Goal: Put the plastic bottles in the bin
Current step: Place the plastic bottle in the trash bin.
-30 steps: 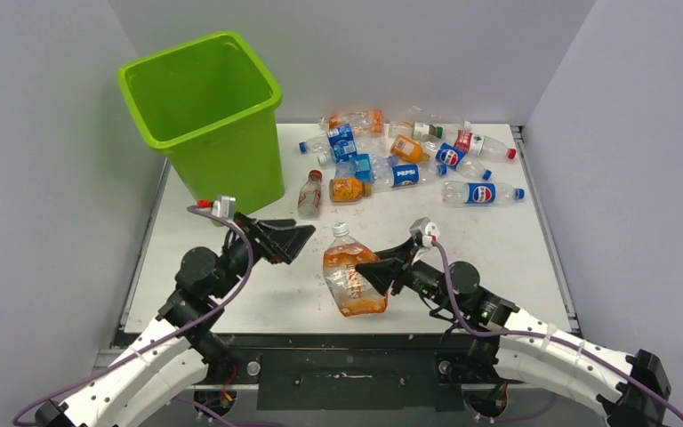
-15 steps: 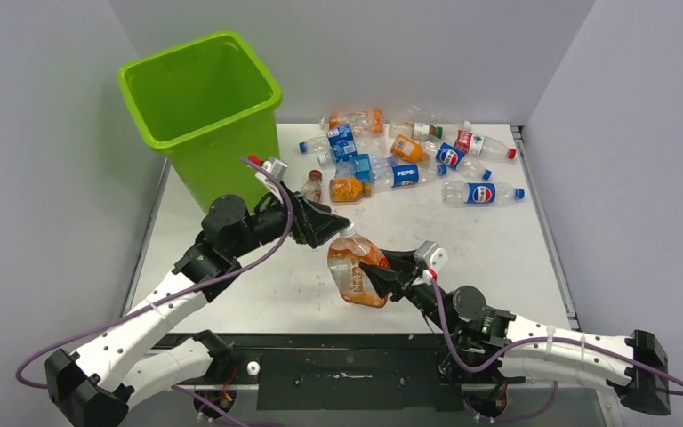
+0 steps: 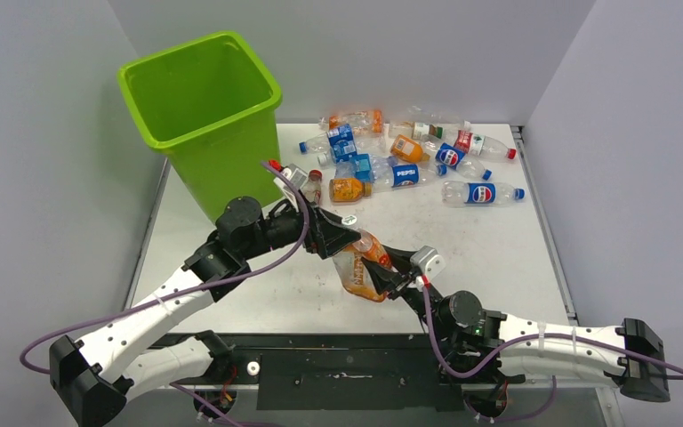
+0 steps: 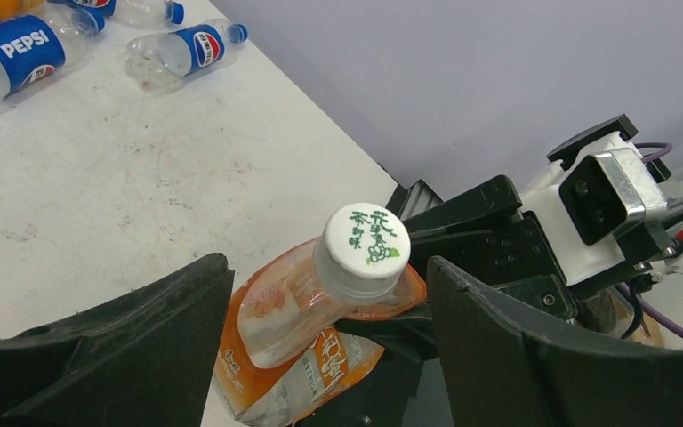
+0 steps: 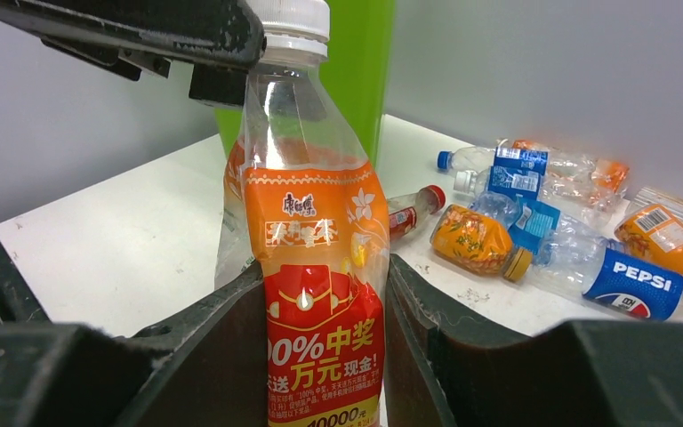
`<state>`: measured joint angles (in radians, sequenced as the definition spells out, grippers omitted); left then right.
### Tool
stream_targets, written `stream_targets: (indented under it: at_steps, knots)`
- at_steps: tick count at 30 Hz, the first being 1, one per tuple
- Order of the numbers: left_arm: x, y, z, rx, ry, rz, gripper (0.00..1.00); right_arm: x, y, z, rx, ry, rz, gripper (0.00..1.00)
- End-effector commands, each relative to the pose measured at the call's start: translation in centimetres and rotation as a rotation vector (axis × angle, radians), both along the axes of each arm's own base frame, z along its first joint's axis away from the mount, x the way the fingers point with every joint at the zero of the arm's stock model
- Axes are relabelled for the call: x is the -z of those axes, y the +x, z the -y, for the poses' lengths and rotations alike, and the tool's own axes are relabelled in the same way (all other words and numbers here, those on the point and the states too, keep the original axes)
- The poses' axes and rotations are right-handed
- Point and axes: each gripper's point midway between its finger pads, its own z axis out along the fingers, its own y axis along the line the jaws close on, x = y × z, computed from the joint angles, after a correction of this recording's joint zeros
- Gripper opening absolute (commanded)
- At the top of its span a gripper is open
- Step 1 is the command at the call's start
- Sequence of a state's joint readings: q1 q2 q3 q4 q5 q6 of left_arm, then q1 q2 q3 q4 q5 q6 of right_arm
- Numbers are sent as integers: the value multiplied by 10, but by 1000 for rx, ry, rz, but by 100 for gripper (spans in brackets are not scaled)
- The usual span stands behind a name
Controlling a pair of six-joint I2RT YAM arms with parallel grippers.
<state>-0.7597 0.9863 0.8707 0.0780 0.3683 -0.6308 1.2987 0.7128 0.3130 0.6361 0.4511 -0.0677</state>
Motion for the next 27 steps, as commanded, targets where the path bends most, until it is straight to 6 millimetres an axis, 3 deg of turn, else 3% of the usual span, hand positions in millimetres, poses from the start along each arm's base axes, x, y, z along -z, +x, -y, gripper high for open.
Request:
stream_targets:
  at_steps: [1, 5, 11, 16, 17, 18, 20, 21, 22, 24, 27]
  knots:
    - [-17, 0, 4, -9, -3, 80, 74, -24, -1, 0, 6, 79, 18, 5]
    - [-17, 3, 4, -26, 3, 98, 51, -17, -1, -6, -1, 48, -13, 5]
    - [-19, 7, 6, -40, -5, 104, 48, -10, -4, -9, -12, 36, -32, 5]
    - [-15, 3, 11, -10, 4, 106, 19, -9, -4, -8, -9, 46, -50, 9]
    - [-15, 1, 12, 0, 5, 106, 11, -9, -4, -7, -8, 47, -54, 16]
    - [-14, 0, 12, 5, 7, 110, 2, -9, -5, -7, -8, 40, -56, 30]
    - [-13, -1, 11, 1, 14, 114, 0, -9, -6, -10, -17, 43, -102, 66]
    - [-15, 0, 8, -14, 17, 121, 0, -10, -6, -11, -18, 43, -130, 90]
    - [-16, 3, 5, -42, 22, 127, 0, -12, -7, -12, -19, 38, -158, 94]
    - [-23, 11, -7, -114, 51, 160, 0, -17, -9, -15, -24, 34, -217, 90]
    - [-51, 30, -41, -291, 115, 249, 0, -29, -11, -16, -27, 46, -288, 90]
